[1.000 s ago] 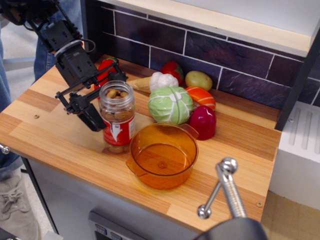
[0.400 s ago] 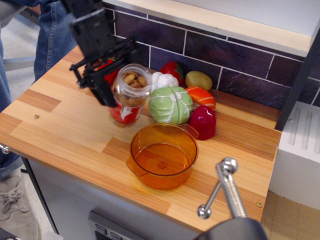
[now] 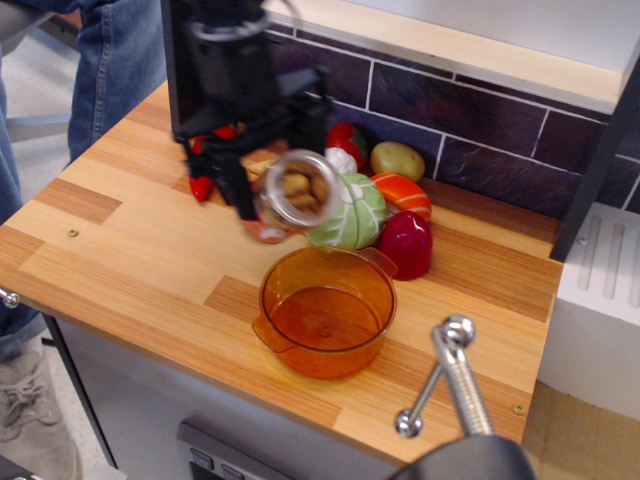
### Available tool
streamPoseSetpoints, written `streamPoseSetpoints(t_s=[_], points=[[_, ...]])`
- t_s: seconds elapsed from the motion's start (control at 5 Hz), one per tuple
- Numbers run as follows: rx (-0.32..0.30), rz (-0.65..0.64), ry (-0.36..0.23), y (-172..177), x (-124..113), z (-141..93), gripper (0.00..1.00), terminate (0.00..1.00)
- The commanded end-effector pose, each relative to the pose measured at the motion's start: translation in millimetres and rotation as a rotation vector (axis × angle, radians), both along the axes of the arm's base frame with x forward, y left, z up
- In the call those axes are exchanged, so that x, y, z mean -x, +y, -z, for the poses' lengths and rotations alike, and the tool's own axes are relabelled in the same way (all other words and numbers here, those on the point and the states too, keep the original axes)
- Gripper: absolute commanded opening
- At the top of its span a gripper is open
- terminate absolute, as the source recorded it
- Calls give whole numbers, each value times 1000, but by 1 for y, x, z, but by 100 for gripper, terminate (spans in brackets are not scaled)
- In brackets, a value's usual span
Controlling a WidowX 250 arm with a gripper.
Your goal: Pour almonds in pot
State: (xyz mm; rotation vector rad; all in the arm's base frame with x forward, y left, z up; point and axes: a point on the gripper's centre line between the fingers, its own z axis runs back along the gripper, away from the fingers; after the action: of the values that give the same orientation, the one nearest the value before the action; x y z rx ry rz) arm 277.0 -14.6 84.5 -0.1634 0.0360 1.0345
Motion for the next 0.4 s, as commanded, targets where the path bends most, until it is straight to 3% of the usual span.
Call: streamPoseSetpoints(t_s=[0.0,0.2], points=[[-235,58,-270,3,-3,-20,0,0],[-366,109,-378,1,-11,-27,0,0]])
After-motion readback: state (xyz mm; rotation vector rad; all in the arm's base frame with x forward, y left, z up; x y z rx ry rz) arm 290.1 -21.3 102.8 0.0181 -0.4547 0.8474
